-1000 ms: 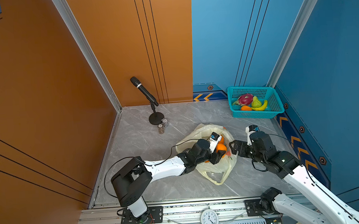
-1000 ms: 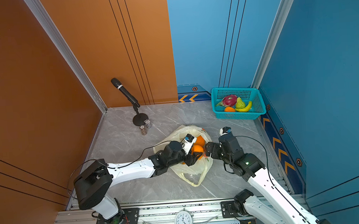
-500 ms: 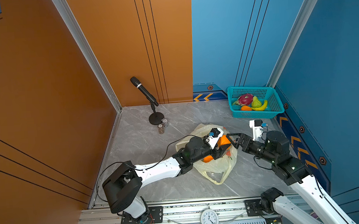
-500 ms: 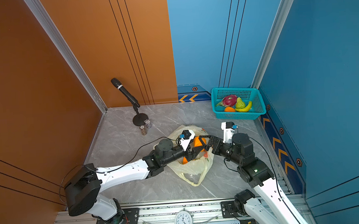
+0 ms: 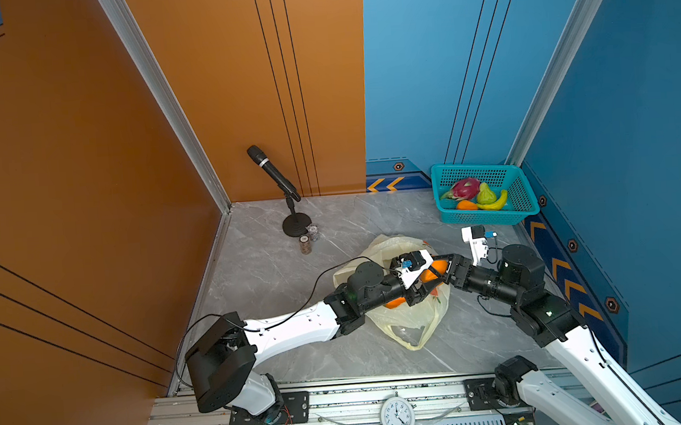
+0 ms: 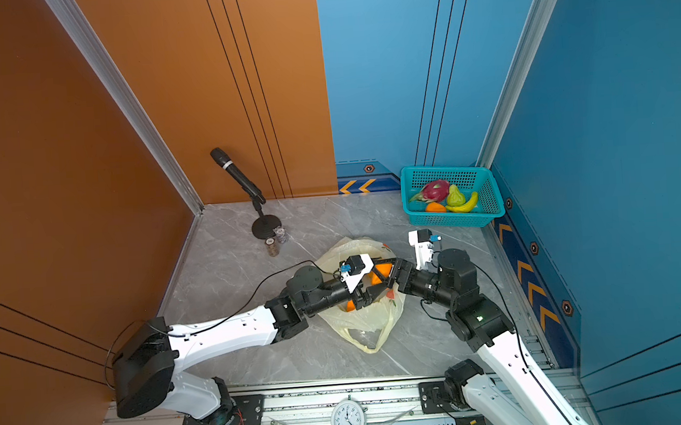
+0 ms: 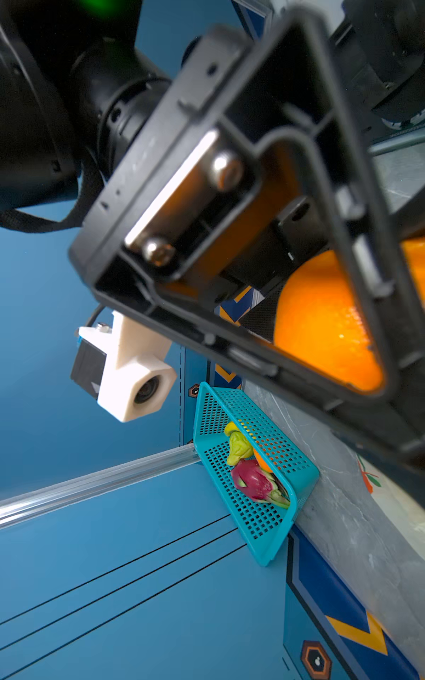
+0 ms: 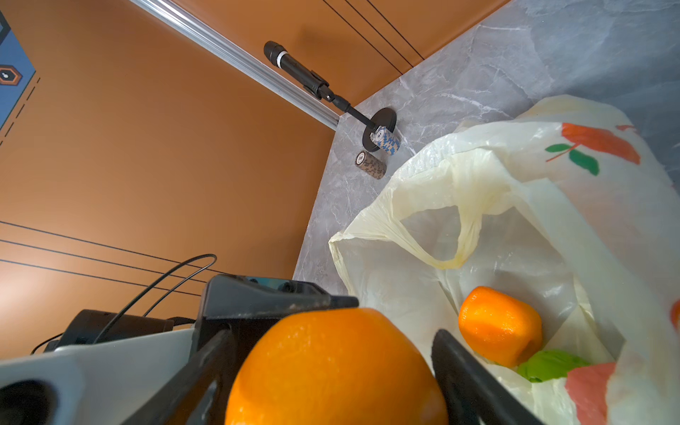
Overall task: Untie the knot of the plastic bag and take out the fruit
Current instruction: 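Grasp the orange with the right gripper while the left gripper releases it, then carry the orange to the teal basket with the right gripper and release it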
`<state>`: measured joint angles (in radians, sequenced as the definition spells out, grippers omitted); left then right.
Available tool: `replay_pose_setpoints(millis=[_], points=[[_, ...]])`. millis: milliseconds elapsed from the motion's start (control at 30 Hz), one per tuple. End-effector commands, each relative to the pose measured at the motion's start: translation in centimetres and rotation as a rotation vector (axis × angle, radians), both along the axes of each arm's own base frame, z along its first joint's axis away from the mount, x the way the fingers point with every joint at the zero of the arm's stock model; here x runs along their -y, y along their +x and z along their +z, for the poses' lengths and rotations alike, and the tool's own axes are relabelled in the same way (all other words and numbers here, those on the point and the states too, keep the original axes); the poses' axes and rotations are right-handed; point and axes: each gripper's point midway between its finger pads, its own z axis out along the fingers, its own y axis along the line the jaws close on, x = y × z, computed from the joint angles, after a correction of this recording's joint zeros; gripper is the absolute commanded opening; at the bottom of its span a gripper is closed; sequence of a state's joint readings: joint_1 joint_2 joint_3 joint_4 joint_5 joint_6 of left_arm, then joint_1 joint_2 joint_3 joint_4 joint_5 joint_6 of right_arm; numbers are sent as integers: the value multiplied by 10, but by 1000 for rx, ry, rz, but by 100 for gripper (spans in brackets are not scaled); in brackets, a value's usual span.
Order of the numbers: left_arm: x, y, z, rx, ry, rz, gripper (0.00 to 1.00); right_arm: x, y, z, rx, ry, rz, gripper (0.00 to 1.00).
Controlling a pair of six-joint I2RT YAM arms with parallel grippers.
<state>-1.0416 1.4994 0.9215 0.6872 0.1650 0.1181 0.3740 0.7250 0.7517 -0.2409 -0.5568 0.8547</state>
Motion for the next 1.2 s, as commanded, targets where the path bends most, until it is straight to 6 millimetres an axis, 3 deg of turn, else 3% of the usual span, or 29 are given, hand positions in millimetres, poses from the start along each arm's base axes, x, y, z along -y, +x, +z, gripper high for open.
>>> replay_pose_setpoints(millis=[0, 300, 533, 700, 967, 1167], points=[[0, -4, 21, 81, 0, 3, 57, -10, -6, -1, 5, 15, 71, 82], [6, 2, 12, 119, 102, 53, 59, -13, -5, -8, -13, -14, 81, 61], [-7, 15, 16, 114, 110, 170, 84, 6, 5, 4, 39, -29, -27, 53], [-24, 17, 26, 103, 85, 232, 92, 23, 21, 18, 75, -11, -113, 51], [-53, 3, 42, 66, 25, 246, 92, 50, 69, 40, 132, -28, -254, 52], [-77, -2, 33, 48, 31, 284, 93, 84, 124, 39, 119, -85, -383, 51]])
